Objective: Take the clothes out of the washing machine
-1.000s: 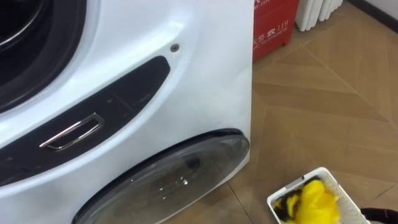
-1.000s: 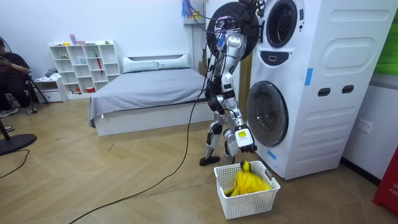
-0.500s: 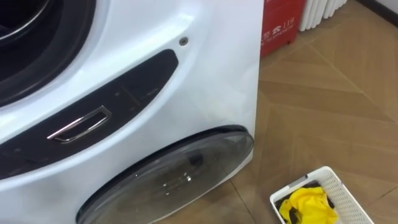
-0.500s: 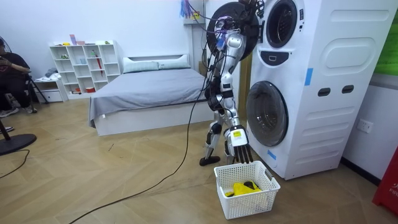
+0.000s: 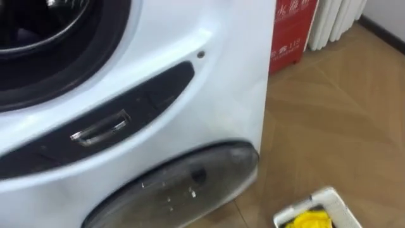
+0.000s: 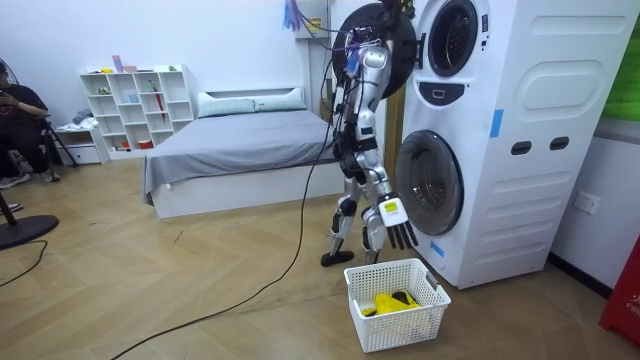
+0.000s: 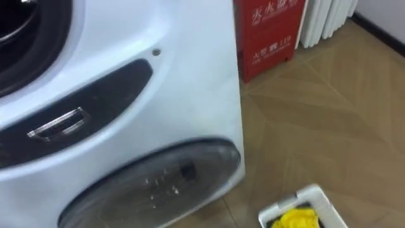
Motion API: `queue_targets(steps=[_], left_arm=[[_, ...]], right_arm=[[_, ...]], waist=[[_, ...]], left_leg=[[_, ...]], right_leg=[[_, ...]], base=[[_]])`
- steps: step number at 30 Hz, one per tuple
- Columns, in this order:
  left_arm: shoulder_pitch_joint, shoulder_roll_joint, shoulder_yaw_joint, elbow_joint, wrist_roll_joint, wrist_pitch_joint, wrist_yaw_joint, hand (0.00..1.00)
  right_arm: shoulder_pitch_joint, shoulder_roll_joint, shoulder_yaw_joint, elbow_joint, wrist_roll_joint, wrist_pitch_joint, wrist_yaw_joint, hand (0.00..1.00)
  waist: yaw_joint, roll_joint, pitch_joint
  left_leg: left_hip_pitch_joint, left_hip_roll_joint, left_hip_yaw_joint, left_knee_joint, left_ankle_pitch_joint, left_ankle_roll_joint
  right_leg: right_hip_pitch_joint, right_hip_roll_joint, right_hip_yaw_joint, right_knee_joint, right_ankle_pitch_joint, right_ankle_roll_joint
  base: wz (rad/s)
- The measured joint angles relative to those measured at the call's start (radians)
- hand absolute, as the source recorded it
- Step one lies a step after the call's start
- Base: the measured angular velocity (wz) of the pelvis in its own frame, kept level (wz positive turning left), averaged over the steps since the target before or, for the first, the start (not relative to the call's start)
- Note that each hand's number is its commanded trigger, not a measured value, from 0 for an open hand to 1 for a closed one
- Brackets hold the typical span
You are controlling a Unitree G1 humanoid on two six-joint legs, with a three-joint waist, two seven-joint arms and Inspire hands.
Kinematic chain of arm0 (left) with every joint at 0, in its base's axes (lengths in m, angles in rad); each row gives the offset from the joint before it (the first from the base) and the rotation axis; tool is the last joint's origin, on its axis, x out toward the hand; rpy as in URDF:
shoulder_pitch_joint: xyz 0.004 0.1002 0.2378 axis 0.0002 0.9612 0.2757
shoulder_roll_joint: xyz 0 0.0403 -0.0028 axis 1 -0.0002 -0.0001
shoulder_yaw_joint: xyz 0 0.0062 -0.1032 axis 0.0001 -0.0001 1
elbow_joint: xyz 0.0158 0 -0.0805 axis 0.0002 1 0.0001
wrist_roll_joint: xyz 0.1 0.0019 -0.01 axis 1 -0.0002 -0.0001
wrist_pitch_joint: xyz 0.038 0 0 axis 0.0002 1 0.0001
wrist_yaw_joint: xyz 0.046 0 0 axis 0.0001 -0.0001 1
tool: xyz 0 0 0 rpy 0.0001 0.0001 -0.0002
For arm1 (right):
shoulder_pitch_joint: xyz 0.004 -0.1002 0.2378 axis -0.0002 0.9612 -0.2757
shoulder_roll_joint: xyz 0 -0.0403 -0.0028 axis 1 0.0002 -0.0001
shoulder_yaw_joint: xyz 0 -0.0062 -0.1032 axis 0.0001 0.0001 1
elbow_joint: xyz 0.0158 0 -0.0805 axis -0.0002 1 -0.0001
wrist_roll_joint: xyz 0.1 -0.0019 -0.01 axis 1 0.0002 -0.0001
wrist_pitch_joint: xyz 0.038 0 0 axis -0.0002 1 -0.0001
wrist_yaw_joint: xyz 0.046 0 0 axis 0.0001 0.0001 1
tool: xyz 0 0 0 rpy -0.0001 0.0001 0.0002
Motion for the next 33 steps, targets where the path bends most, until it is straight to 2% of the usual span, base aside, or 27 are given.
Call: queue_targets(steps=[3,4,7,9,12,14,17,19,21,29,33], left_arm=[[0.0,-0.01,0.015,-0.001,0.055,-0.015,0.001,0.0],[0.0,-0.011,0.016,-0.001,0.069,-0.016,0.002,0.0],[0.002,-0.033,0.021,0.001,0.172,-0.015,0.013,0.0],[0.005,-0.048,0.026,0.001,0.194,-0.015,0.019,0.0],[0.004,-0.048,0.039,0.004,0.197,-0.015,0.03,0.0],[0.003,-0.048,0.041,0.017,0.206,-0.015,0.034,0.0],[0.005,-0.047,0.056,0.02,0.257,-0.013,0.034,0.0],[0.013,-0.047,0.096,0.021,0.306,-0.012,0.034,0.0],[0.015,-0.046,0.133,0.021,0.341,-0.012,0.036,0.0],[0.036,-0.049,0.186,0.024,0.348,-0.012,0.038,0.0],[0.06,-0.054,0.244,0.024,0.349,-0.012,0.039,0.0]], right_arm=[[0.015,0.042,0.011,-0.001,0.033,0.0,0.042,0.0],[0.014,0.05,0.018,-0.001,0.034,0.0,0.048,0.0],[0.028,0.084,0.082,0.0,0.017,0.001,0.094,0.0],[0.028,0.098,0.082,0.0,0.004,0.002,0.121,0.0],[0.021,0.114,0.088,0.006,-0.032,0.012,0.153,0.0],[0.023,0.119,0.087,0.006,-0.044,0.022,0.166,0.0],[0.054,0.122,0.089,0.005,-0.021,0.04,0.196,0.0],[0.058,0.124,0.091,0.005,-0.006,0.062,0.22,0.0],[0.064,0.128,0.09,0.005,-0.005,0.068,0.231,0.0],[0.106,0.136,0.089,0.004,-0.005,0.079,0.284,0.0],[0.111,0.136,0.078,-0.001,-0.036,0.079,0.308,0.0]], waist=[[0.009,-0.019,-0.0048],[0.013,-0.025,-0.0052],[0.039,-0.052,-0.0083],[0.062,-0.063,-0.0117],[0.066,-0.081,-0.0085],[0.062,-0.084,-0.0067],[0.067,-0.093,-0.0037],[0.077,-0.107,0.0006],[0.084,-0.118,0.0011],[0.094,-0.132,-0.002],[0.098,-0.134,-0.0039]], left_leg=[[0.05,0.008,-0.056,-0.01,0.004,-0.009],[0.059,0.01,-0.063,-0.014,0.005,-0.011],[0.13,0.028,-0.113,-0.053,0.015,-0.024],[0.163,0.03,-0.119,-0.077,0.02,-0.027],[0.185,0.03,-0.15,-0.082,0.023,-0.027],[0.198,0.032,-0.175,-0.084,0.023,-0.027],[0.233,0.037,-0.183,-0.094,0.023,-0.027],[0.241,0.034,-0.182,-0.093,0.024,-0.026],[0.248,0.032,-0.183,-0.092,0.025,-0.024],[0.313,0.038,-0.203,-0.108,0.023,-0.022],[0.335,0.042,-0.217,-0.114,0.023,-0.023]], right_leg=[[0.074,-0.009,-0.054,-0.034,-0.004,-0.014],[0.086,-0.011,-0.063,-0.042,-0.004,-0.016],[0.187,-0.011,-0.109,-0.115,0.004,-0.028],[0.216,-0.009,-0.12,-0.132,0.003,-0.03],[0.238,-0.015,-0.134,-0.135,-0.007,-0.03],[0.264,-0.02,-0.155,-0.153,-0.007,-0.03],[0.316,-0.024,-0.18,-0.179,-0.011,-0.026],[0.326,-0.027,-0.182,-0.176,-0.012,-0.024],[0.332,-0.026,-0.186,-0.174,-0.013,-0.023],[0.41,-0.024,-0.199,-0.198,-0.012,-0.024],[0.433,-0.023,-0.216,-0.199,-0.016,-0.028]], base=[[0.43],[0.43],[0.4],[0.19],[0.19],[0.28],[0.3],[0.0],[0.03],[0.06],[0.12]])
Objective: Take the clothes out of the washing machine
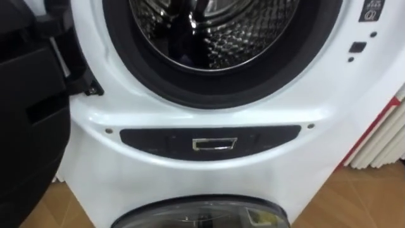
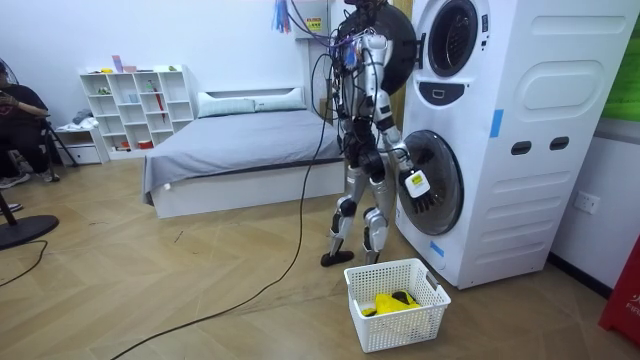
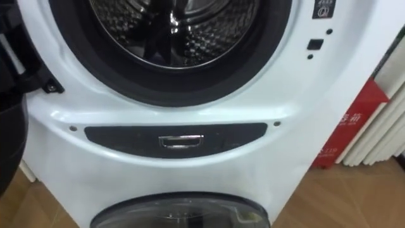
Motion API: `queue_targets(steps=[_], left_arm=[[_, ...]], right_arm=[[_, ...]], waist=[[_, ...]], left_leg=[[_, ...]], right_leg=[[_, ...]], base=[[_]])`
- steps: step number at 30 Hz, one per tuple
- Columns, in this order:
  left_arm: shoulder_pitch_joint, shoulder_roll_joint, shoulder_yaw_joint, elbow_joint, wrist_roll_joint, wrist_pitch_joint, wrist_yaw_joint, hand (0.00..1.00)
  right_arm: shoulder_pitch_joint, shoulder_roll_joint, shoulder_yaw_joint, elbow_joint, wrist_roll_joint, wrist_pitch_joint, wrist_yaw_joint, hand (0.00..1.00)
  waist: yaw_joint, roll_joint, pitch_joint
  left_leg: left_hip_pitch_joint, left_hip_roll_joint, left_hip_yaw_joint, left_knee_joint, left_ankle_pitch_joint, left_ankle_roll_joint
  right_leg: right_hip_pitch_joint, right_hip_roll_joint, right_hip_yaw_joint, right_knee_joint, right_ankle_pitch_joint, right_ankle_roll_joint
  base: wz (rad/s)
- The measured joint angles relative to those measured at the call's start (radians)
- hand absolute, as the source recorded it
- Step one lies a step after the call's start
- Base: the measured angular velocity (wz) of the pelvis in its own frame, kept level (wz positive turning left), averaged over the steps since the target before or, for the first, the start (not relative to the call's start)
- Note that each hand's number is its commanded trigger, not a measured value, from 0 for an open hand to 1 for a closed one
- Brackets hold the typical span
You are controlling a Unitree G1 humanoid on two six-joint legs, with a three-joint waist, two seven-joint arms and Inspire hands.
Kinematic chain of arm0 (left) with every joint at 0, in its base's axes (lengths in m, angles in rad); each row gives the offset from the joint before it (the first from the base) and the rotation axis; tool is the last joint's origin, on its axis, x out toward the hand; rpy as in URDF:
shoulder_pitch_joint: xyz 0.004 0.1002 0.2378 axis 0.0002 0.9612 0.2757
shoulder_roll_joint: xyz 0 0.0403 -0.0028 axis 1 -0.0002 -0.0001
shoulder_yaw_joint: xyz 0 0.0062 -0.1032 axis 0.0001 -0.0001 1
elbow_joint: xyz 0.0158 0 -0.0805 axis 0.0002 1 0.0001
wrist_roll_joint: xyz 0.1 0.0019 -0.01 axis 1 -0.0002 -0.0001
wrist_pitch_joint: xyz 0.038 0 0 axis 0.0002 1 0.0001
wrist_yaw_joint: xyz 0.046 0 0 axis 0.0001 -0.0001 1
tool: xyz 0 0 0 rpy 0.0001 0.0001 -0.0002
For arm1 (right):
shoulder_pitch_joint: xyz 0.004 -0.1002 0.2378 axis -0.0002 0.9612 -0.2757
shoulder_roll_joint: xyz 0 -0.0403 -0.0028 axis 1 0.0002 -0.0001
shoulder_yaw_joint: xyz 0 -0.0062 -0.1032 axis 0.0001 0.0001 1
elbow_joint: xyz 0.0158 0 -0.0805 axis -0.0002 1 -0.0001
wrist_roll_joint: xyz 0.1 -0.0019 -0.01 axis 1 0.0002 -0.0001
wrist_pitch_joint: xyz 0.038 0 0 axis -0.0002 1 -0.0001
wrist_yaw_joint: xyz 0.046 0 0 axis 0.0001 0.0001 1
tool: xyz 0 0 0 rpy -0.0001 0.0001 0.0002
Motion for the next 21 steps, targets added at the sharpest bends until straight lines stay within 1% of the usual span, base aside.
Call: queue_targets(steps=[2,3,4,5,6,7,8,9,10,11,12,13,14,15,16,17,18,19,20,21], left_arm=[[0.017,0.0,0.023,-0.001,0.023,0.0,0.0,0.0],[0.027,0.003,0.025,-0.007,0.053,0.0,0.004,0.0],[0.033,0.005,0.026,-0.014,0.091,0.001,0.008,0.0],[0.038,0.006,0.03,-0.021,0.101,0.001,0.009,0.0],[0.049,0.007,0.038,-0.024,0.118,0.002,0.009,0.0],[0.061,0.011,0.046,-0.021,0.14,0.002,0.008,0.0],[0.061,0.012,0.049,-0.022,0.153,0.003,0.008,0.0],[0.063,0.006,0.05,-0.031,0.167,0.006,0.006,0.0],[0.064,0.002,0.05,-0.036,0.176,0.011,0.002,0.0],[0.06,-0.004,0.05,-0.05,0.19,0.024,-0.001,0.0],[0.056,-0.007,0.05,-0.065,0.192,0.032,-0.003,0.0],[0.039,-0.005,0.049,-0.072,0.189,0.038,-0.006,0.0],[0.027,-0.004,0.049,-0.073,0.184,0.04,-0.006,0.0],[0.005,-0.004,0.049,-0.088,0.172,0.04,-0.007,0.0],[-0.019,-0.005,0.048,-0.112,0.153,0.039,-0.012,0.0],[-0.03,-0.007,0.047,-0.127,0.146,0.038,-0.015,0.0],[-0.057,-0.009,0.044,-0.149,0.138,0.033,-0.017,0.0],[-0.095,-0.011,0.034,-0.155,0.115,0.032,-0.017,0.0],[-0.112,-0.011,0.026,-0.164,0.107,0.031,-0.017,0.0],[-0.143,-0.01,0.007,-0.169,0.106,0.029,-0.017,0.0]], right_arm=[[0.002,0.0,0.0,-0.003,-0.021,0.0,0.008,0.0],[0.003,0.0,0.0,-0.009,-0.051,0.0,0.009,0.0],[0.003,0.001,0.0,-0.028,-0.089,0.0,0.01,0.0],[0.003,0.001,0.0,-0.041,-0.101,0.0,0.014,0.0],[-0.003,0.001,0.0,-0.054,-0.117,-0.001,0.022,0.0],[-0.011,0.004,0.0,-0.053,-0.131,-0.001,0.029,0.0],[-0.015,0.005,0.0,-0.052,-0.144,-0.001,0.03,0.0],[-0.02,0.002,-0.002,-0.053,-0.163,-0.001,0.028,0.0],[-0.022,-0.001,-0.003,-0.054,-0.172,-0.001,0.026,0.0],[-0.023,-0.005,-0.006,-0.054,-0.183,0.0,0.024,0.0],[-0.025,-0.007,-0.006,-0.054,-0.187,-0.001,0.023,0.0],[-0.027,-0.008,-0.006,-0.054,-0.199,0.0,0.016,0.0],[-0.027,-0.008,-0.006,-0.054,-0.203,0.0,0.014,0.0],[-0.027,-0.01,-0.008,-0.06,-0.209,0.0,0.012,0.0],[-0.029,-0.014,-0.012,-0.069,-0.215,0.0,0.011,0.0],[-0.033,-0.016,-0.015,-0.075,-0.224,0.0,0.008,0.0],[-0.041,-0.018,-0.025,-0.084,-0.237,-0.002,0.003,0.0],[-0.058,-0.02,-0.032,-0.082,-0.238,-0.003,0.003,0.0],[-0.065,-0.021,-0.038,-0.086,-0.24,-0.003,0.003,0.0],[-0.086,-0.026,-0.04,-0.087,-0.251,-0.003,0.002,0.0]], waist=[[0.009,0.0,-0.0004],[0.014,0.001,-0.0027],[0.015,0.001,-0.003],[0.018,0.001,-0.0032],[0.028,0.001,-0.0028],[0.046,-0.006,-0.0023],[0.051,-0.011,0.001],[0.053,-0.003,-0.0002],[0.052,0.004,0.0002],[0.052,0.014,0.0024],[0.051,0.014,0.0018],[0.049,0.018,0.0058],[0.048,0.021,0.0059],[0.043,0.025,0.0053],[0.042,0.03,0.0027],[0.04,0.029,0.0038],[0.029,0.038,-0.001],[0.01,0.047,-0.0016],[0.005,0.049,-0.0024],[0.002,0.05,-0.0023]], left_leg=[[0.006,0.005,-0.002,0.004,-0.003,-0.004],[0.006,0.008,-0.004,0.017,-0.007,-0.006],[0.003,0.016,-0.005,0.03,-0.014,-0.009],[0.003,0.018,-0.004,0.039,-0.02,-0.012],[-0.003,0.029,0.003,0.081,-0.04,-0.023],[-0.038,0.039,0.008,0.192,-0.062,-0.041],[-0.071,0.047,0.002,0.28,-0.063,-0.044],[-0.157,0.07,-0.029,0.47,-0.053,-0.054],[-0.198,0.079,-0.051,0.562,-0.038,-0.06],[-0.273,0.089,-0.098,0.705,0.017,-0.065],[-0.328,0.097,-0.125,0.826,0.086,-0.062],[-0.36,0.113,-0.141,0.941,0.132,-0.067],[-0.361,0.124,-0.147,0.982,0.135,-0.071],[-0.343,0.137,-0.162,1.023,0.142,-0.087],[-0.306,0.137,-0.183,1.018,0.142,-0.092],[-0.287,0.135,-0.194,1.009,0.142,-0.093],[-0.237,0.136,-0.206,0.956,0.14,-0.096],[-0.181,0.136,-0.226,0.866,0.123,-0.121],[-0.154,0.134,-0.232,0.812,0.111,-0.132],[-0.102,0.131,-0.235,0.696,0.078,-0.144]], right_leg=[[0.012,0.001,-0.008,-0.005,-0.003,-0.002],[0.013,0.001,-0.012,-0.001,-0.008,-0.004],[0.016,0.001,-0.037,0.003,-0.015,-0.009],[0.017,-0.001,-0.06,0.007,-0.022,-0.013],[0.019,-0.004,-0.111,0.024,-0.037,-0.026],[0.012,-0.023,-0.162,0.054,-0.062,-0.041],[0.011,-0.026,-0.163,0.059,-0.067,-0.045],[0.017,-0.026,-0.173,0.067,-0.078,-0.052],[0.017,-0.024,-0.173,0.077,-0.084,-0.054],[0.015,-0.02,-0.176,0.094,-0.093,-0.061],[0.01,-0.021,-0.177,0.113,-0.101,-0.069],[-0.002,-0.02,-0.18,0.144,-0.118,-0.078],[-0.009,-0.019,-0.182,0.156,-0.121,-0.079],[-0.024,-0.02,-0.182,0.173,-0.124,-0.08],[-0.049,-0.023,-0.184,0.186,-0.121,-0.08],[-0.066,-0.024,-0.187,0.195,-0.12,-0.081],[-0.096,-0.024,-0.189,0.213,-0.114,-0.081],[-0.127,-0.027,-0.206,0.225,-0.105,-0.08],[-0.15,-0.031,-0.215,0.238,-0.103,-0.079],[-0.202,-0.036,-0.22,0.269,-0.097,-0.077]], base=[[0.12],[0.12],[0.06],[-0.07],[-0.24],[-0.27],[-0.2],[-0.06],[0.0],[0.0],[-0.03],[-0.05],[0.0],[0.03],[0.03],[0.0],[0.14],[0.2],[0.23],[0.08]])
